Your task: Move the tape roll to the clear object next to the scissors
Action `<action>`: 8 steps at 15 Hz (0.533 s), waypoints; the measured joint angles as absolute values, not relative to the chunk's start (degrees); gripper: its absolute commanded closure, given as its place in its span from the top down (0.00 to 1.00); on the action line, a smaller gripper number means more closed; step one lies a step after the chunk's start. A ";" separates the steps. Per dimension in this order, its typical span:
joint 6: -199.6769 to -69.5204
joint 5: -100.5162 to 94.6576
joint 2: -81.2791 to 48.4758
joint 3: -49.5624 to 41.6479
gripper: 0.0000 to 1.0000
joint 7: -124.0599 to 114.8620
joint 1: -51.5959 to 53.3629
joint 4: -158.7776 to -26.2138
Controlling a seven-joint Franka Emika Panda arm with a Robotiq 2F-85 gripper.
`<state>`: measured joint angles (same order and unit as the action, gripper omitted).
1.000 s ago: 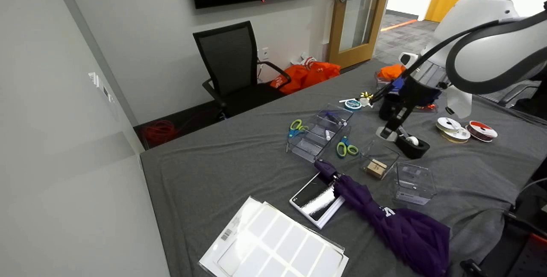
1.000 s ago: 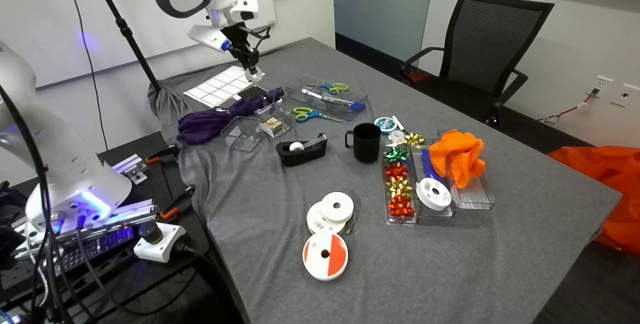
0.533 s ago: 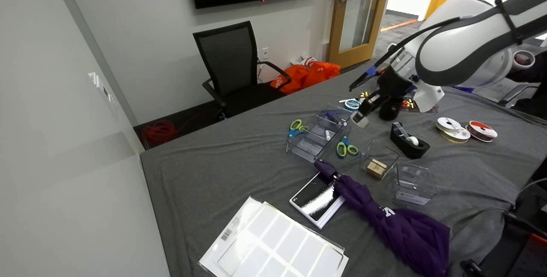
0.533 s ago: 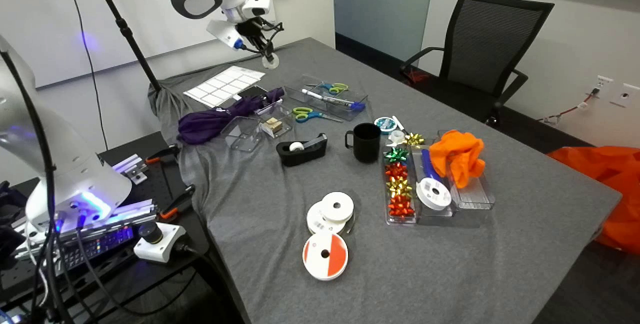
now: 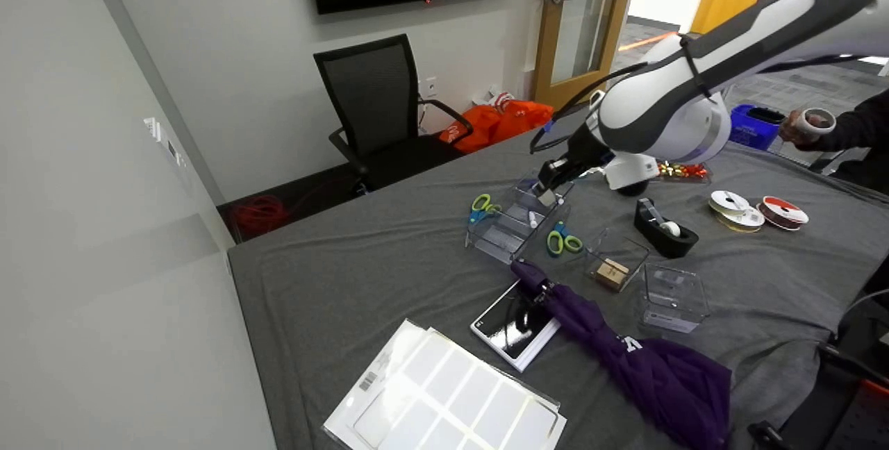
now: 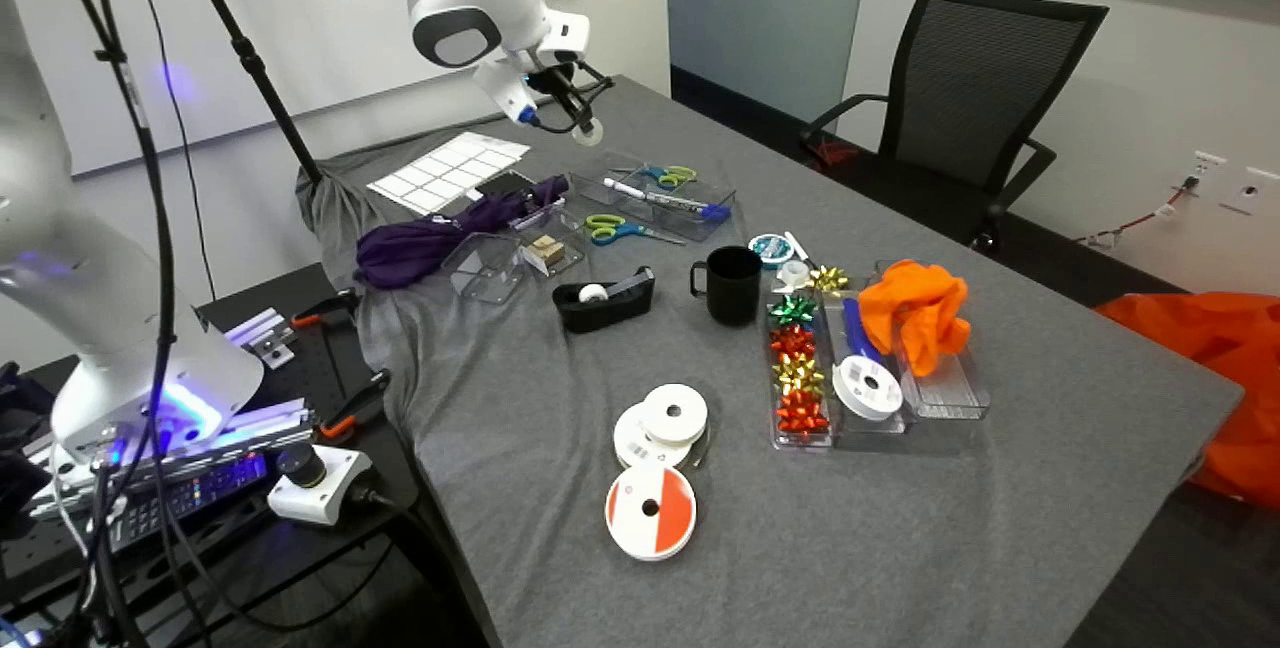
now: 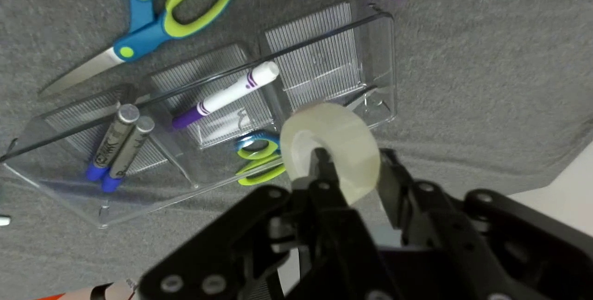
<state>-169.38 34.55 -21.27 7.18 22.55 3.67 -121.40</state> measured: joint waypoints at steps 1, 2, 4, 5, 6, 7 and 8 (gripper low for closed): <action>-169.40 35.37 -23.28 7.66 0.07 22.55 3.43 -119.54; -169.41 36.28 -25.33 8.36 0.07 22.59 2.98 -117.64; -169.41 38.19 -29.18 10.39 0.07 23.13 1.53 -113.90; -169.41 39.03 -30.91 11.55 0.07 23.52 0.68 -112.19; -169.41 39.59 -32.50 12.53 0.07 23.84 -0.05 -110.61; -169.40 39.92 -34.08 13.44 0.07 24.06 -0.73 -109.10; -169.39 40.05 -35.65 14.38 0.36 24.30 -1.41 -107.65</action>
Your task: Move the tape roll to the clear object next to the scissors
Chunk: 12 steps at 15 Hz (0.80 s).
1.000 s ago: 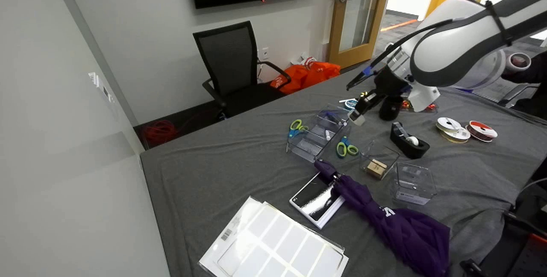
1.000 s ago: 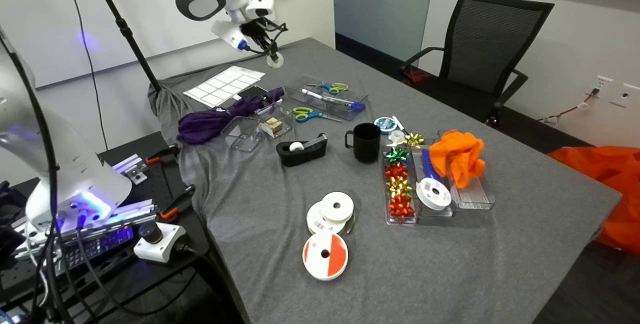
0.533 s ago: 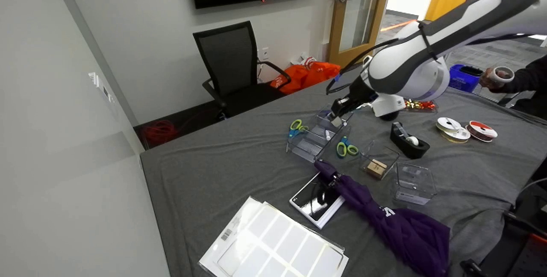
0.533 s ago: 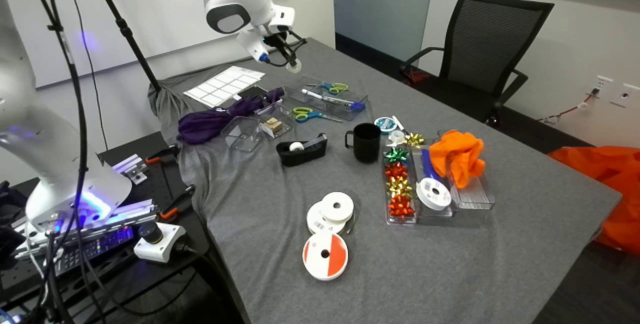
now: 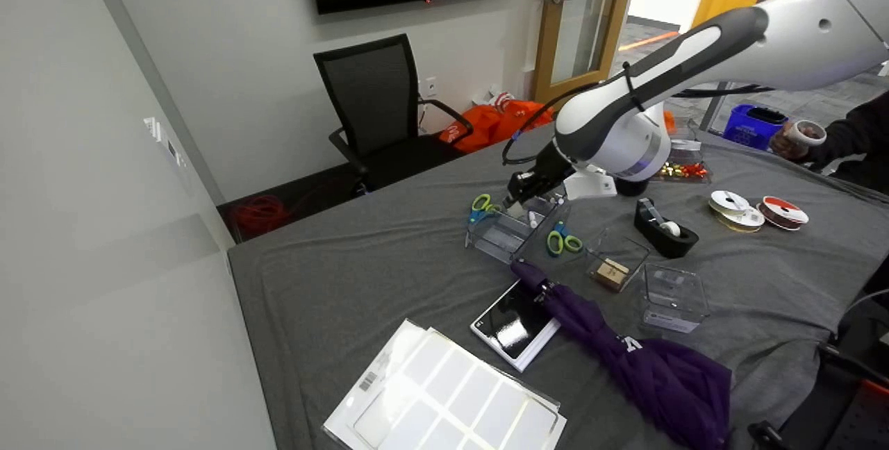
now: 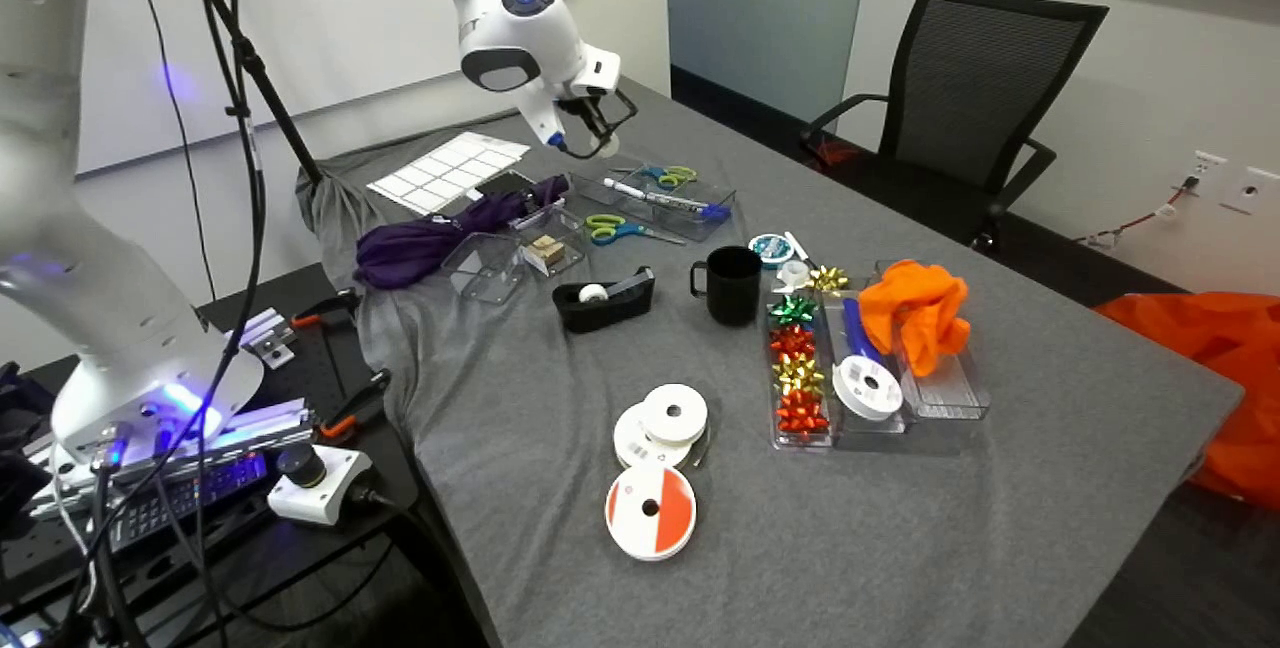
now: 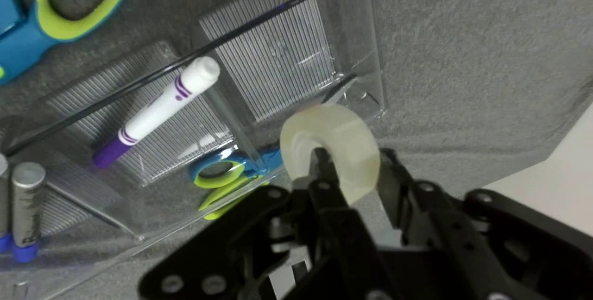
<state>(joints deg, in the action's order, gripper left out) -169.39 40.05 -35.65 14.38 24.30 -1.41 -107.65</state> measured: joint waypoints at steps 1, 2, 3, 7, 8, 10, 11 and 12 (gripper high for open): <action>-169.39 40.10 -37.05 15.35 0.54 24.56 -2.08 -106.38; -169.20 40.10 -38.37 16.18 0.60 24.82 -2.66 -105.24; -168.99 40.10 -39.45 16.85 0.66 25.19 -3.09 -104.39; -166.68 40.10 -41.44 19.73 0.95 27.43 -5.59 -102.91; -165.78 40.10 -41.41 20.32 0.99 27.87 -6.31 -102.79; -163.90 40.09 -41.07 21.41 1.00 29.01 -7.84 -102.73; -163.07 39.55 -40.83 22.00 1.00 29.18 -8.70 -102.75; -162.02 38.64 -40.56 22.39 1.00 29.13 -9.46 -102.82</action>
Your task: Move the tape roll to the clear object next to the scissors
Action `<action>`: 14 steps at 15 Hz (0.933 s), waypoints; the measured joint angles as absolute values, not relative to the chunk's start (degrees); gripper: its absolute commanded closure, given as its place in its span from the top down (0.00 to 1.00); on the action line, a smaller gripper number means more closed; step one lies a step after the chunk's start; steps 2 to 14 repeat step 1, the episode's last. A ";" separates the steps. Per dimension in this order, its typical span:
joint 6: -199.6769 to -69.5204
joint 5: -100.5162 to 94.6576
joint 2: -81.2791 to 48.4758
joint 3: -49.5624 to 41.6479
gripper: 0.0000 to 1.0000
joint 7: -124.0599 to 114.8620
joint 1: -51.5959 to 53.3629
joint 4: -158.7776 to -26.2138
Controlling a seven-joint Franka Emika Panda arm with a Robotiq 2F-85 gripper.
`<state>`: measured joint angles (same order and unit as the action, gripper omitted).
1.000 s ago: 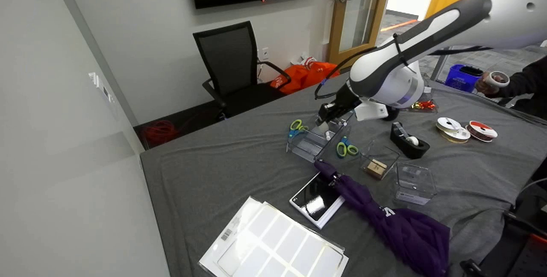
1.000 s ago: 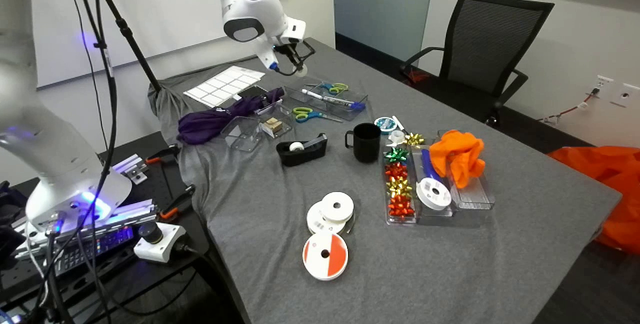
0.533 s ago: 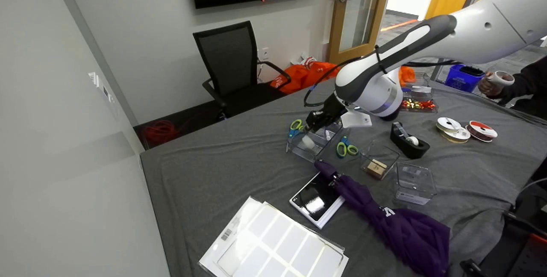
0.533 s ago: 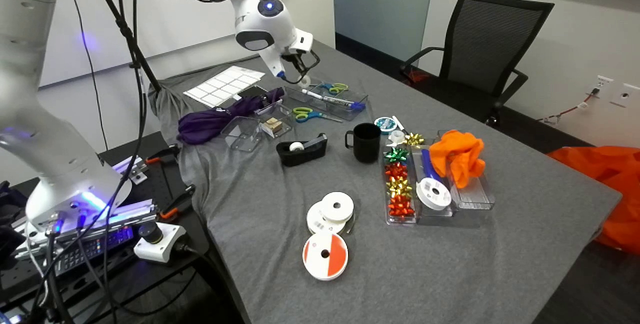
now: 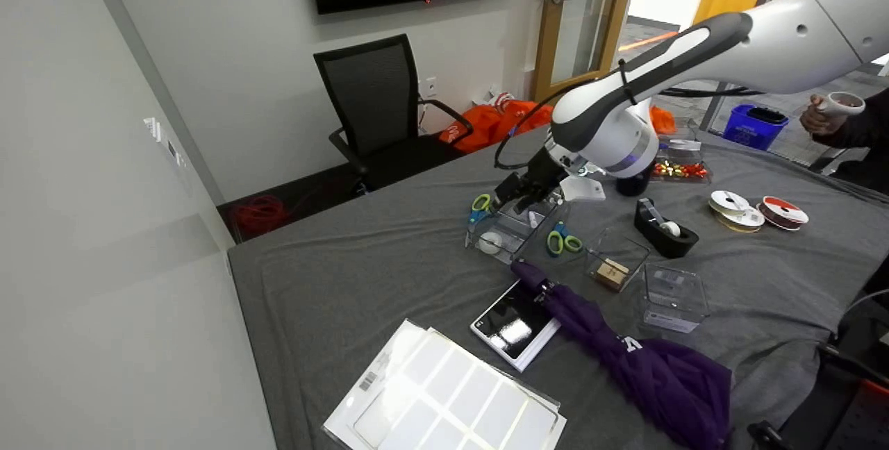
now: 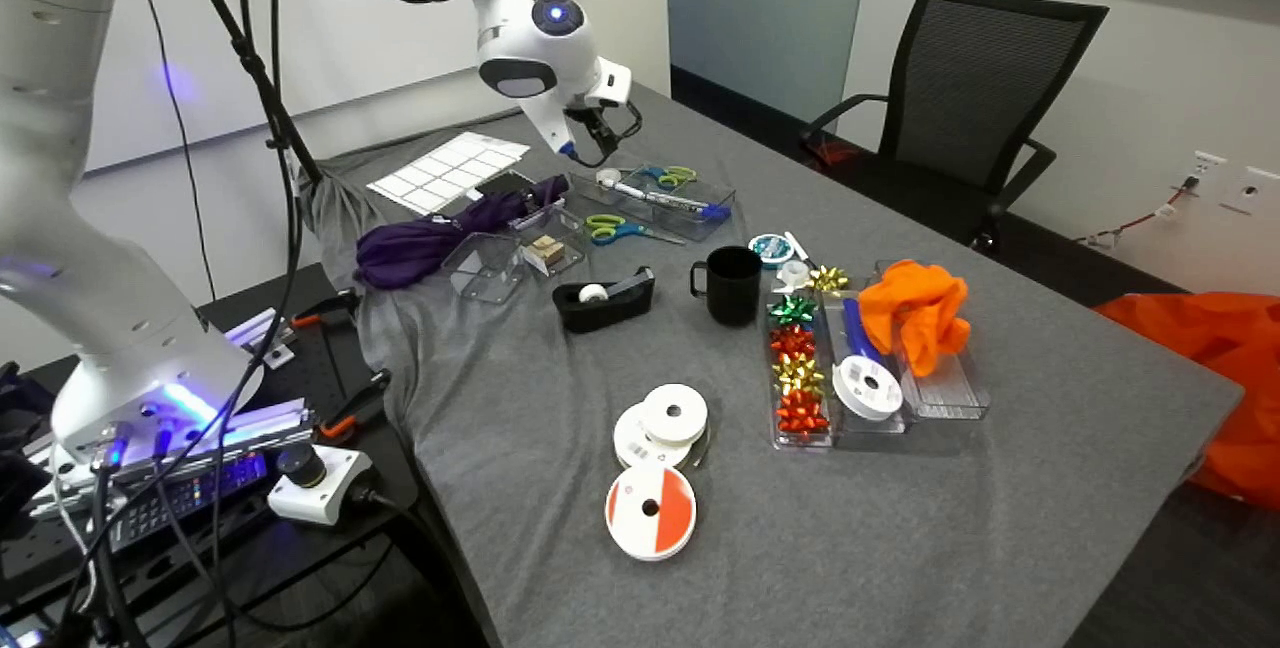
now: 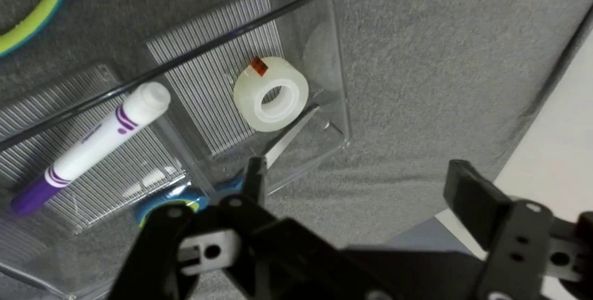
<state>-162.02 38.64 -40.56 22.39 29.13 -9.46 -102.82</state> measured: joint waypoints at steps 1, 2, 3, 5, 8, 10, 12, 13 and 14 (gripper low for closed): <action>-160.79 37.51 -40.09 22.36 1.00 28.79 -9.95 -103.05; -160.79 37.51 -40.09 22.36 1.00 28.79 -9.95 -103.05; -160.79 37.51 -40.09 22.36 1.00 28.79 -9.95 -103.05; -160.79 37.51 -40.09 22.36 1.00 28.79 -9.95 -103.05; -160.79 37.51 -40.09 22.36 1.00 28.79 -9.95 -103.05; -160.79 37.51 -40.09 22.36 1.00 28.79 -9.95 -103.05; -160.79 37.51 -40.09 22.36 1.00 28.79 -9.95 -103.05; -160.79 37.51 -40.09 22.36 1.00 28.79 -9.95 -103.05; -160.79 37.51 -40.09 22.36 1.00 28.79 -9.95 -103.05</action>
